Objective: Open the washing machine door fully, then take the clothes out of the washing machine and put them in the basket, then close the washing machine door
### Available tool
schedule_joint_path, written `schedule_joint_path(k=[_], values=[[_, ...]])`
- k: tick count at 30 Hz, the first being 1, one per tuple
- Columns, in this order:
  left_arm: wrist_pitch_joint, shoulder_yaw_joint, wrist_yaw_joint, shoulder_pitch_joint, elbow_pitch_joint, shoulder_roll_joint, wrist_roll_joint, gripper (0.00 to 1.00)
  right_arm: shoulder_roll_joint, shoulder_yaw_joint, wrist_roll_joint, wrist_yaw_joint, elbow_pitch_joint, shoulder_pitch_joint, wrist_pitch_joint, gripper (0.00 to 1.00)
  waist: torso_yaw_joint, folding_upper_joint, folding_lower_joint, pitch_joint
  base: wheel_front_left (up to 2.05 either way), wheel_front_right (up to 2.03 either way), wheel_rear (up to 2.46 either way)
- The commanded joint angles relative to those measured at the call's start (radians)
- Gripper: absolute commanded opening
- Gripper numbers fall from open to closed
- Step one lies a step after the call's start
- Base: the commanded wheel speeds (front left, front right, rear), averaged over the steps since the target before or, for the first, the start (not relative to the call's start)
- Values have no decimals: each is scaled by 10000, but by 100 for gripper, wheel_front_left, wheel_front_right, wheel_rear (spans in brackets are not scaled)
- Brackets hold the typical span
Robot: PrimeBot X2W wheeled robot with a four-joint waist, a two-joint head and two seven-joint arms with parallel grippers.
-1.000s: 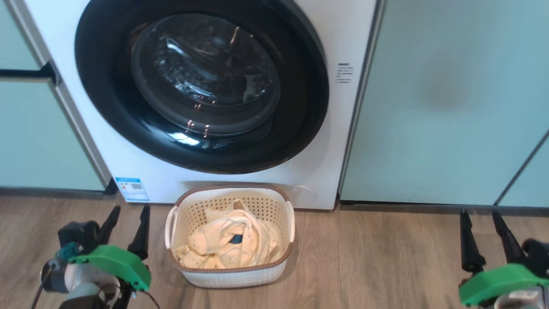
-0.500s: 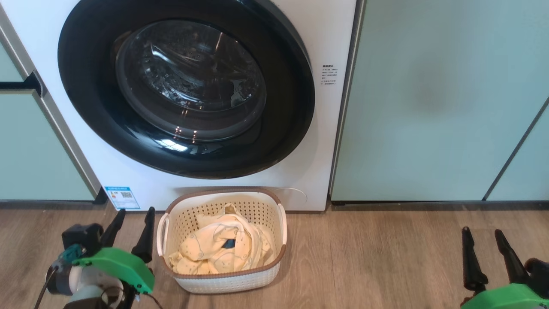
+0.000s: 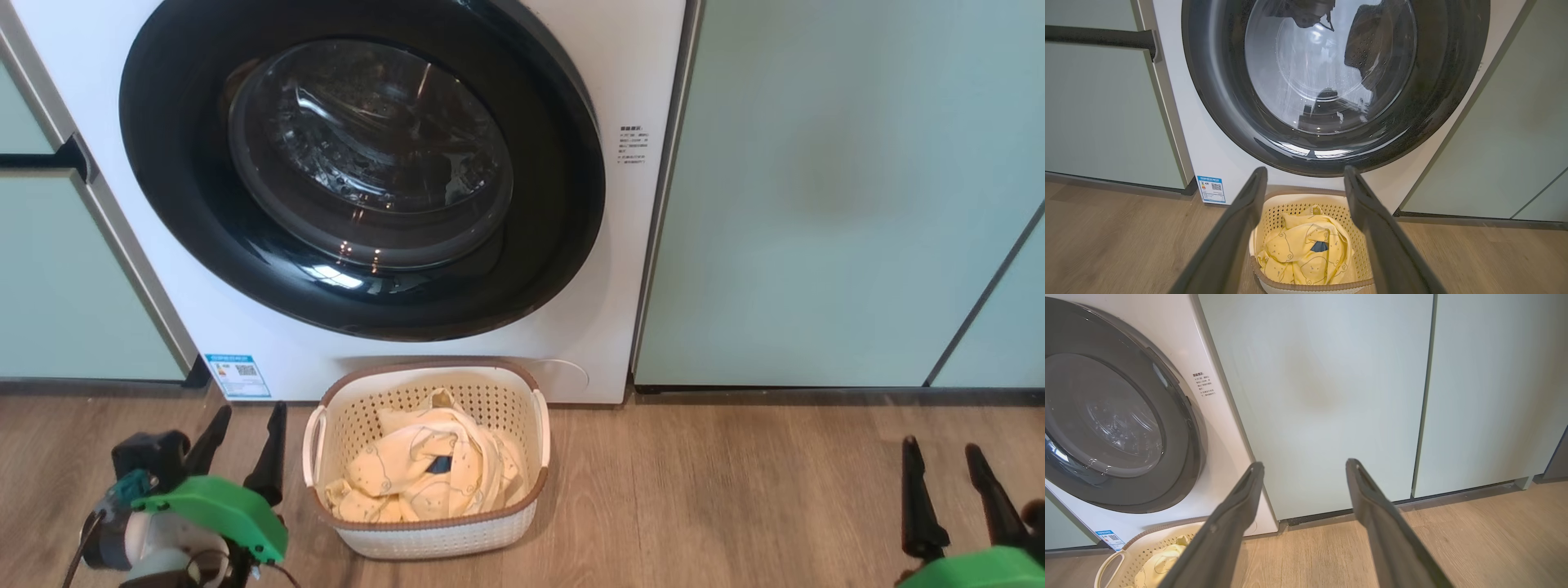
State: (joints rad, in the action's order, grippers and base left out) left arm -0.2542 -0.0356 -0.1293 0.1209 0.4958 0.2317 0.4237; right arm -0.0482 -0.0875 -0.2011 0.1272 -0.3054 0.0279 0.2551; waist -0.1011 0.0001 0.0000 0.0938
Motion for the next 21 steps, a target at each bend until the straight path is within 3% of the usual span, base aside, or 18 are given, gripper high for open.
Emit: schedule_joint_path(k=[1, 17, 18, 21], values=[[-76, 415, -14, 337, -244, 294, -71, 100, -20, 196, 36, 35, 373, -224, 67, 100, 2, -1, 0, -2, 0, 0, 0], [-76, 694, -14, 424, -184, 243, -378, 100, -20, 162, 16, 35, 370, -228, 67, 100, 64, -1, 0, -31, 0, 0, 0], [1, 311, 2, -2, 105, -34, -292, 0, 8, -50, -2, 0, -18, 109, -1, 0, 65, -1, 0, -32, 0, 0, 0], [8, 277, 0, -248, 462, -264, -271, 0, 23, -29, -8, 0, -487, 244, -12, 0, 68, -1, 0, -34, 0, 0, 0]])
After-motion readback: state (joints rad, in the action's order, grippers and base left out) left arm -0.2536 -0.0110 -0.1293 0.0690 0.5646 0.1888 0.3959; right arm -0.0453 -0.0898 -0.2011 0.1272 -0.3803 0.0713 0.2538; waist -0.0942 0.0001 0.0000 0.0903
